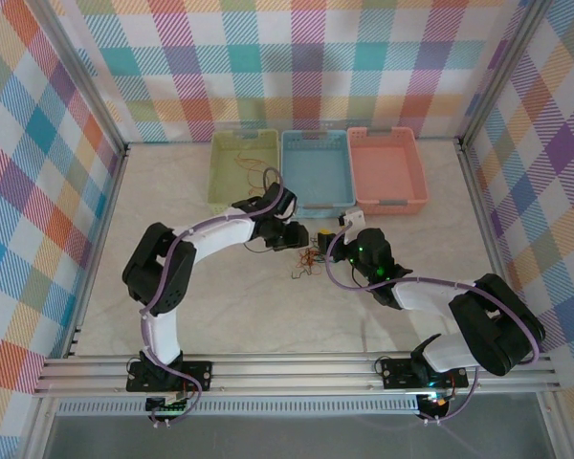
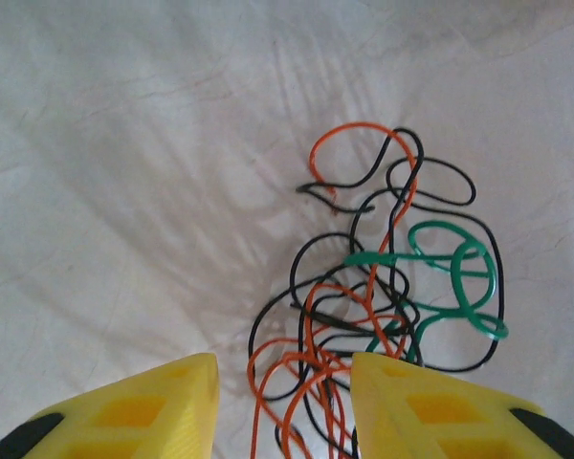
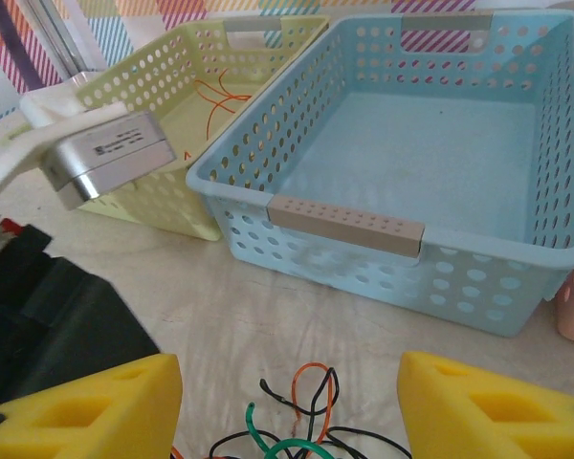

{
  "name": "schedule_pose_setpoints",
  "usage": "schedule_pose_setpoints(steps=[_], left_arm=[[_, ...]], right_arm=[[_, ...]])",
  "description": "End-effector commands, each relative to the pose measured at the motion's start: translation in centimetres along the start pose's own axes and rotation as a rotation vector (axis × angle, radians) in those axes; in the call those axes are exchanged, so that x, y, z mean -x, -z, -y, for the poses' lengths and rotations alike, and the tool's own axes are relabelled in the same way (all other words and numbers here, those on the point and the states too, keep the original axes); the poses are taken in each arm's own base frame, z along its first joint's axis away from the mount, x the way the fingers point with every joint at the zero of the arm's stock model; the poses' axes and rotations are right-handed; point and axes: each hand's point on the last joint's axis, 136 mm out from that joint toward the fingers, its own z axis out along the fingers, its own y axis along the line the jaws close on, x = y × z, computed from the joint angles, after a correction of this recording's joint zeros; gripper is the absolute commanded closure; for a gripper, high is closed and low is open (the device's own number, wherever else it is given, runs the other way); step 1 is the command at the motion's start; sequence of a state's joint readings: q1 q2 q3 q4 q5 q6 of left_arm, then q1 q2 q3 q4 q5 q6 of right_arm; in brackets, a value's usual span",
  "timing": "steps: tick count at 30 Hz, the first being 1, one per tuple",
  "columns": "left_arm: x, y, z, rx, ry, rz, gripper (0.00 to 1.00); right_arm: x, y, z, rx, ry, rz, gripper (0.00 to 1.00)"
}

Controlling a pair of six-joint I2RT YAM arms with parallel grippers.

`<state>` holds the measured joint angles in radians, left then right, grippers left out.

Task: Untangle the cables

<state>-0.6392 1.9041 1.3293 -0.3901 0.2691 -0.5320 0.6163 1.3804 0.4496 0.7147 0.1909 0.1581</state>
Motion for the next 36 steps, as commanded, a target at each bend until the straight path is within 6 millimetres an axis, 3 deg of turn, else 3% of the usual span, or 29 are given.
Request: schedule_pose_setpoints(steps=[1,7,12,22,24,26,31,36], left_arm=[[1.0,-0.7,1.1,-0.039,-0.004,0.019,0.6],[0.2,-1.4,1.1,-0.067,-0.003,-0.012,0.68],[-0.2,0.2,1.4,-0.088,-0.026,0.01,0.7],[-1.4,1.4,1.4,-0.116,-0.029,0.004,0.88],[-1.5,1.9,1.4,-0.119,-0.034,0.013,0.86],[-1.6,2.5,1.5,-0.122,-0.037,0.025,0.76],[-1.0,4.1,2.9,-0.175,-0.094,0.067,0.68],[-1.1,3.8,2.6,-0.161,-0.12,0.059,0.59]], right_arm=[[1.1,-0.5,-0.1,-0.001,-0.02,0.019,0.38],[1.0,-0.6,-0.2,0.004,-0.019,0.016,0.39],[1.0,-0.7,-0.4,0.012,-0.026,0.013,0.39],[0.9,-0.7,-0.5,0.02,-0.031,0.011,0.39],[0.9,-0.7,-0.5,0.019,-0.029,0.011,0.39],[0.9,-0.7,-0.5,0.021,-0.029,0.011,0.39],[0.8,-0.7,-0.7,0.03,-0.027,0.004,0.39],[0.8,-0.8,-0.7,0.032,-0.028,0.002,0.38]])
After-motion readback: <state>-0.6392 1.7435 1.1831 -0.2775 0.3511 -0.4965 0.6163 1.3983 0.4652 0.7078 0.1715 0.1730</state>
